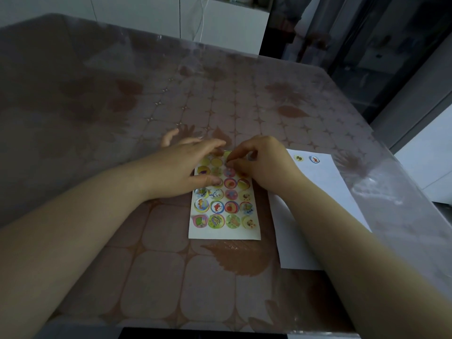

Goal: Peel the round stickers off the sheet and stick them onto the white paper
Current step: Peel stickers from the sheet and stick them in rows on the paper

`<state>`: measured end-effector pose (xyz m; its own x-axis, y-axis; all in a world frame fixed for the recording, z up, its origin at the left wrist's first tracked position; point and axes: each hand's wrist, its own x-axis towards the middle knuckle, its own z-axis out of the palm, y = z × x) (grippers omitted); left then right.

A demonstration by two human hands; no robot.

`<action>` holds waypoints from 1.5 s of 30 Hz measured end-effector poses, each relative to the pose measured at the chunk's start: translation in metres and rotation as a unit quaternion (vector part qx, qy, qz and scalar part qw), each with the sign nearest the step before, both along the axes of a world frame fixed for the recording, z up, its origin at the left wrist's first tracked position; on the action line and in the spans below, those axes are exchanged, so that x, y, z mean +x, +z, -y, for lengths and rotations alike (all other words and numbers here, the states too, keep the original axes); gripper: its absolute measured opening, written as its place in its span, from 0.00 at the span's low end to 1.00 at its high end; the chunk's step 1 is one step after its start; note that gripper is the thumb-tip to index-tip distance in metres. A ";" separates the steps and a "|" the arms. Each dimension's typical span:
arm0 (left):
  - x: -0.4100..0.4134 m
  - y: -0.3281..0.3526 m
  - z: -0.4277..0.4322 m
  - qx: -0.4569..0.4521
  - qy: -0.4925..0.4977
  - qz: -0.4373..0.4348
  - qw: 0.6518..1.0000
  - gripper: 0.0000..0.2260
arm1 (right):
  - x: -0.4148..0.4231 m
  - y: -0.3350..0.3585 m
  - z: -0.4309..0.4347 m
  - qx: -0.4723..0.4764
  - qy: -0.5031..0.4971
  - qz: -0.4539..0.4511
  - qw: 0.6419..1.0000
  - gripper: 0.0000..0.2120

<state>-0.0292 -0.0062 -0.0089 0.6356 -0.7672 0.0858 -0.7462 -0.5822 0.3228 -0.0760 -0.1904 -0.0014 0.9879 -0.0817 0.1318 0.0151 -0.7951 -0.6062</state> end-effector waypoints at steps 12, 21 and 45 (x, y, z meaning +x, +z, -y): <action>0.001 0.000 0.000 0.006 0.007 -0.002 1.000 0.36 | 0.003 0.005 0.004 0.061 -0.009 0.031 0.998 0.02; 0.004 -0.003 0.001 -0.024 -0.024 0.020 0.999 0.35 | -0.041 0.059 0.098 0.004 -0.126 -0.136 0.983 0.05; 0.004 -0.003 0.000 -0.017 -0.024 0.029 0.999 0.44 | -0.034 0.023 0.101 0.051 -0.211 -0.128 0.968 0.17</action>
